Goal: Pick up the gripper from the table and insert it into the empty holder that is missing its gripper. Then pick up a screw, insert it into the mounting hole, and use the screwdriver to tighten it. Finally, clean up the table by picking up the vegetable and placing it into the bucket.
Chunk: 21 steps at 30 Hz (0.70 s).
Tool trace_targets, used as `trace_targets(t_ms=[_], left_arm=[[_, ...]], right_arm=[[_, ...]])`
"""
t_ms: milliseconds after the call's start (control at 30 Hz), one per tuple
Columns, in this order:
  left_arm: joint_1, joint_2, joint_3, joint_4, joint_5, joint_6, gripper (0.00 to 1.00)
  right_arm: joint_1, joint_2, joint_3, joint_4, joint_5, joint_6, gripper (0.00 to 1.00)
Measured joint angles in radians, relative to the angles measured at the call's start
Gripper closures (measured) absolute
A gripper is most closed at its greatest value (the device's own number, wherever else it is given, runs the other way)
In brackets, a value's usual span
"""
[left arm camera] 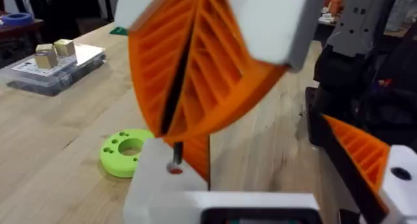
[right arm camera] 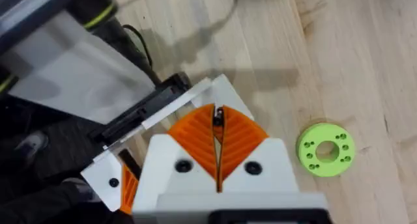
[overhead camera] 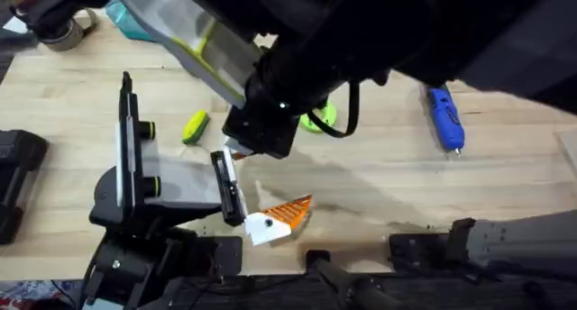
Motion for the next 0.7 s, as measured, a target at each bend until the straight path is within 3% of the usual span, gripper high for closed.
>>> trace_targets(t_ms=[700], left_arm=[[0.0, 0.0, 0.0, 0.0, 0.0, 0.0, 0.01]], right_arm=[[0.0, 0.0, -0.011, 0.018, 0.0, 0.0, 0.989]])
